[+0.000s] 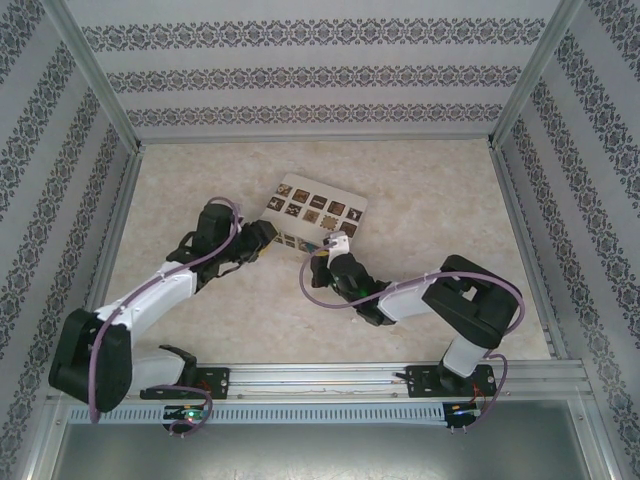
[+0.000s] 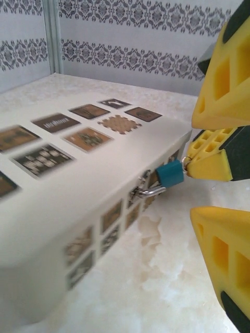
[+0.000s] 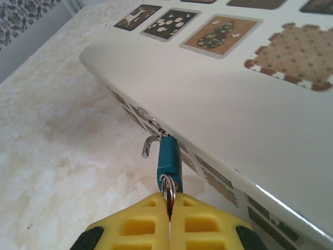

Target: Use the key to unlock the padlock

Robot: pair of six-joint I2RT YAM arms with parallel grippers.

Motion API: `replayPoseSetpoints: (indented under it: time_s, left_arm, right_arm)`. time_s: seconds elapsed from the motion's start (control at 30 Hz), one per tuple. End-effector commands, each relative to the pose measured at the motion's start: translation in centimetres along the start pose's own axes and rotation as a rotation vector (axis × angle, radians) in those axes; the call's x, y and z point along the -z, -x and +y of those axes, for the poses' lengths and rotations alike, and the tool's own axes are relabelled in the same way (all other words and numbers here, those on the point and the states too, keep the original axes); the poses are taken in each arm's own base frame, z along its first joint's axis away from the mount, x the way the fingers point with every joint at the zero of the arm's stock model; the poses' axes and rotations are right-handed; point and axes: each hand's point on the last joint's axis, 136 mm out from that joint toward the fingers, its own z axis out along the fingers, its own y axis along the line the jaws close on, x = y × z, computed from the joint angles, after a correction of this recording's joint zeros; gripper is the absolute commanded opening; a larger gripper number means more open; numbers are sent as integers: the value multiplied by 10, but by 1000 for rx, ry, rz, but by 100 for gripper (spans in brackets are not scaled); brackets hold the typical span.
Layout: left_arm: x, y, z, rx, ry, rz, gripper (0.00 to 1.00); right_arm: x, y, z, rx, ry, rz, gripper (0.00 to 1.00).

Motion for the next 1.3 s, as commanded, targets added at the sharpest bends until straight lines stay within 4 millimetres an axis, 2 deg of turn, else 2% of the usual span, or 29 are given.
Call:
replayPoseSetpoints:
  time_s: [0.0,0.1,0.23,0.33,0.6,0.9,1.27]
  left_arm:
    - [23,15,6,-169,122,-69,44]
    - [34,23,-2,-236,132,-108,45]
    - [37,27,-10,-283,116,-128,47]
    - [33,27,-12,-294,109,-114,47]
    - [20,24,-17,-303,87,-60,47]
    - [14,21,-19,-303,70,-27,46]
    - [12,20,-19,-299,62,-19,45]
  right_arm:
    - [12,8,-7,-129,9,-41,0]
    - [22,7,-17,-162,3,-45,0]
    - [34,4,-29,-216,-1,-37,0]
    - [44,-5,-41,-252,-11,-15,0]
    - [56,-19,-57,-376,0,46,0]
    - [56,-21,-61,-503,18,83,0]
    - [47,-24,-66,-534,-1,107,0]
